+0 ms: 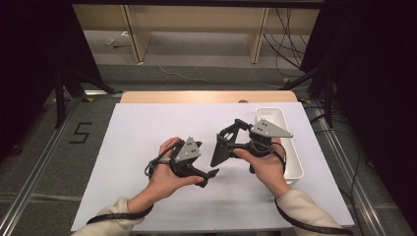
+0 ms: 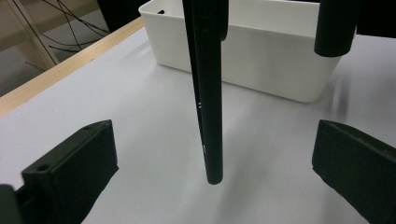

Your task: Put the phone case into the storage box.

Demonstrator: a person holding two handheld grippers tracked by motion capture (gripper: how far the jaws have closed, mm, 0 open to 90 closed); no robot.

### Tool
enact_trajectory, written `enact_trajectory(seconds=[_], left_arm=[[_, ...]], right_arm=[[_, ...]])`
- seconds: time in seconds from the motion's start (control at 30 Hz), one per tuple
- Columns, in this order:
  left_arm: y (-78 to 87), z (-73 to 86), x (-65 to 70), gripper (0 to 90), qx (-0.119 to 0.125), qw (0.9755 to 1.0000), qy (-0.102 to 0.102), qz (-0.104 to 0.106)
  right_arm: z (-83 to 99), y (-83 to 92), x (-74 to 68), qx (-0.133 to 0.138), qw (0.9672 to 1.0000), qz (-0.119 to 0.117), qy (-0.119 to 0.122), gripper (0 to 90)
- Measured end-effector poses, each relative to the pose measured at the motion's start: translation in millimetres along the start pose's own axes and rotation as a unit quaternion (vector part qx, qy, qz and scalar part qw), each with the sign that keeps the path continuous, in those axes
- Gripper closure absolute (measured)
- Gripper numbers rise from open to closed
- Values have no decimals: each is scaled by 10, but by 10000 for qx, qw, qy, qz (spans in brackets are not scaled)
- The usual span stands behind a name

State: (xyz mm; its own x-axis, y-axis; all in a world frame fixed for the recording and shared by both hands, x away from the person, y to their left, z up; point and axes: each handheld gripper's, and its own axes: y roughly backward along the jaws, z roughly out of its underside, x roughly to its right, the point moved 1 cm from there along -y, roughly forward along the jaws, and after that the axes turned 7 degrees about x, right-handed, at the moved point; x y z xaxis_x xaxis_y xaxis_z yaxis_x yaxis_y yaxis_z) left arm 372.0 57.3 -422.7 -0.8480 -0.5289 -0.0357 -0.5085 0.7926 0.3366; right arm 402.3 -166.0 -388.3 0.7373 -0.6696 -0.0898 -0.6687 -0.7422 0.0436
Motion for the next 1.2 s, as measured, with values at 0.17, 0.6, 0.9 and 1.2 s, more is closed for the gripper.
enact_trajectory(seconds=[0.17, 0.6, 0.9, 1.2], left_arm=[[94, 38, -37, 0, 24, 10000, 19, -23], [327, 164, -130, 0, -4, 10000, -1, -51], [446, 232, -180, 0, -86, 9999, -31, -76], [563, 316, -235, 0, -188, 9997, -44, -178]], right_arm=[[2, -1, 0, -2, 10000, -1, 5, 154], [1, 4, 12, -25, 10000, 5, 10, 154], [-4, 7, 17, -20, 10000, 2, 10, 154], [-13, 16, 27, -46, 10000, 20, 14, 154]])
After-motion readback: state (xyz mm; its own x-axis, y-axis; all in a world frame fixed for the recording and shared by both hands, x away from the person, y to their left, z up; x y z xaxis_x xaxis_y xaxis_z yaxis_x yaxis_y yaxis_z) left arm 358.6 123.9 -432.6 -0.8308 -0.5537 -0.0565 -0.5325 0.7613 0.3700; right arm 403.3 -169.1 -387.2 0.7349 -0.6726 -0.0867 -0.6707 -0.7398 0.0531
